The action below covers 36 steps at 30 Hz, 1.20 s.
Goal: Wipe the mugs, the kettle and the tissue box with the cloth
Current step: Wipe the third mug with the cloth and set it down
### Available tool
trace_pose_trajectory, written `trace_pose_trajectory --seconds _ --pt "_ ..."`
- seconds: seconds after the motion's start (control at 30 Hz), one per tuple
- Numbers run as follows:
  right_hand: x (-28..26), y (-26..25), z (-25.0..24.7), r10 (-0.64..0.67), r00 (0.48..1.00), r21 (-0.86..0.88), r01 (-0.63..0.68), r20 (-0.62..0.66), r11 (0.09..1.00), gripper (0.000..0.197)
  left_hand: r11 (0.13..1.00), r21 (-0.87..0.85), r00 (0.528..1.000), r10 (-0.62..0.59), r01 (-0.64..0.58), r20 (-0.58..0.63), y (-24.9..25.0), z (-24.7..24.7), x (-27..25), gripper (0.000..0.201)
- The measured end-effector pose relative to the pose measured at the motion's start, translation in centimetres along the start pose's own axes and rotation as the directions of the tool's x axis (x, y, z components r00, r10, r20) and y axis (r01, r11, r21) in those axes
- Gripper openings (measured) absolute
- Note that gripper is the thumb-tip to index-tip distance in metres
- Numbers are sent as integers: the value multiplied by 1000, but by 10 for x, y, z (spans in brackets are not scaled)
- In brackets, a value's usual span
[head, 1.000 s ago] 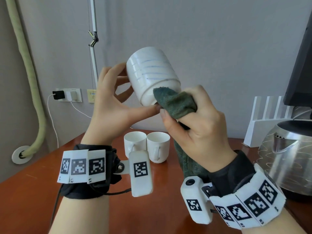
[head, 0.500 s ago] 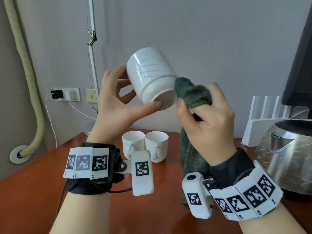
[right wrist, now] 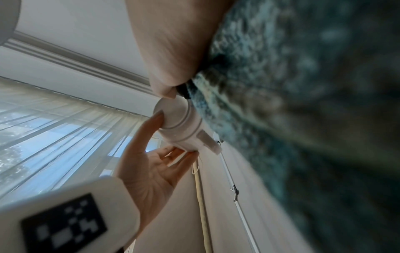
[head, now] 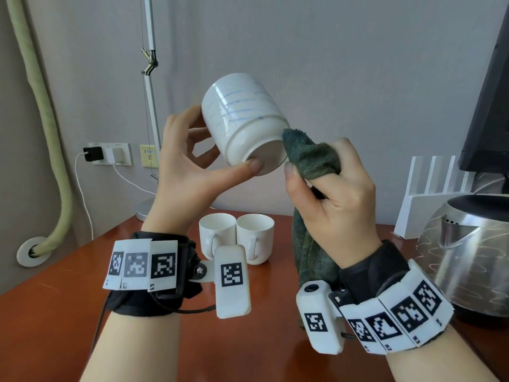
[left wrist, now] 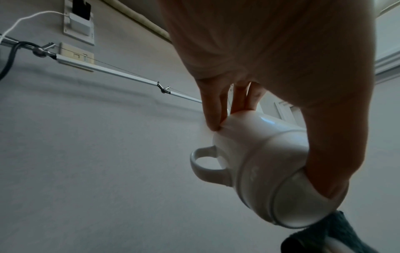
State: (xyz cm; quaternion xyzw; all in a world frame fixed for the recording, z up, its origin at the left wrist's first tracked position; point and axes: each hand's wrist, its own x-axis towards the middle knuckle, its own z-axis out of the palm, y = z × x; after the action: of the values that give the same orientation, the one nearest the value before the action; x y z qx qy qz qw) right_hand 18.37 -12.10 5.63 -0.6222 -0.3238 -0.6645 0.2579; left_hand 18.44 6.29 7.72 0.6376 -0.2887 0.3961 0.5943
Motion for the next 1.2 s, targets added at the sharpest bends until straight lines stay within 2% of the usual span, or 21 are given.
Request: trace_pose_trajectory --seconds 0.27,0.5,0.6,0.77,0.83,0.93,1.1,1.2 --pt "-10 2 7 70 997 64 -71 15 995 41 975 -196 993 -114 107 -27 -8 9 0 78" --pt "-12 6 8 143 990 165 -142 9 976 41 962 -226 987 -159 156 4 -14 13 -1 76" --pt "-9 4 8 227 974 273 -223 19 936 36 967 -209 989 -142 148 43 -15 11 -2 75" --pt "-4 4 1 347 933 449 -350 94 822 35 959 -227 981 -140 169 136 -15 7 -2 90" --pt "-3 3 -2 357 924 504 -374 136 779 29 948 -262 978 -142 179 154 -15 7 -3 86" --pt "-4 3 -3 355 919 534 -390 172 750 35 938 -291 974 -144 190 173 -16 6 -2 84" --pt "-1 0 -4 306 930 520 -366 202 771 32 956 -192 946 -165 223 279 -16 -1 -2 80" --pt "0 2 -6 219 946 465 -309 238 830 33 987 -61 931 -120 149 345 -13 -2 -1 78"
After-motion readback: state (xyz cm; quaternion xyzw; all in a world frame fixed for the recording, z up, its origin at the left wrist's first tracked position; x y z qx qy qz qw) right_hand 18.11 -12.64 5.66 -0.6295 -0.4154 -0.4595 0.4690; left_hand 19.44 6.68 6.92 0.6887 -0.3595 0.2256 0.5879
